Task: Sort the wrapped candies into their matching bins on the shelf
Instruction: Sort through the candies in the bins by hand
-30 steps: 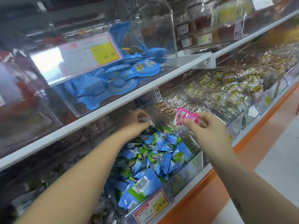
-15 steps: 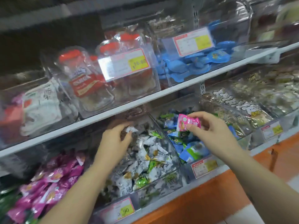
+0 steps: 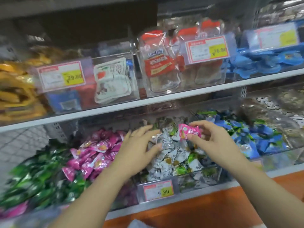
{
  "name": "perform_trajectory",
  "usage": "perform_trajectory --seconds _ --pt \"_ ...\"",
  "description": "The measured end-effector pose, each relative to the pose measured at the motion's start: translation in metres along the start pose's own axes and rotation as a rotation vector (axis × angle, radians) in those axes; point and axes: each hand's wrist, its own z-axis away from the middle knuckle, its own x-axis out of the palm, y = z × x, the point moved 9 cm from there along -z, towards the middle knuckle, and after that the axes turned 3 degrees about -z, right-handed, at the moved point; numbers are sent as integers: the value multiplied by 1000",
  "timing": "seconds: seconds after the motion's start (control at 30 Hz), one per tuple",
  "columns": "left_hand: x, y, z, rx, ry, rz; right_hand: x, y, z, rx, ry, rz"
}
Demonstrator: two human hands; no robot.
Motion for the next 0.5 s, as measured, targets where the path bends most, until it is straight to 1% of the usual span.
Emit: perform_trajectory --seconds 0.03,0.07,0.13,0.2,0.27,0.4,0.43,0.5 --pt "-9 -2 7 -6 60 166 11 -7 2 -2 -31 -22" --pt "-14 -6 14 -30 78 327 24 -13 3 -3 -62 -37" --pt "-15 -10 29 -78 21 580 49 -27 9 -13 -113 -76" --pt "-15 -8 44 -88 -49 715 73 -38 13 -30 -155 -105" --pt "-21 -13 58 -108 -19 816 94 -49 16 -42 -191 -97" --pt "-40 -49 80 -212 152 814 128 -65 19 -36 -302 -81" --pt "-45 -62 85 -244 202 780 133 -66 19 -35 -317 -63" --pt "-59 -94 94 -335 343 636 138 -68 19 -34 -319 -41"
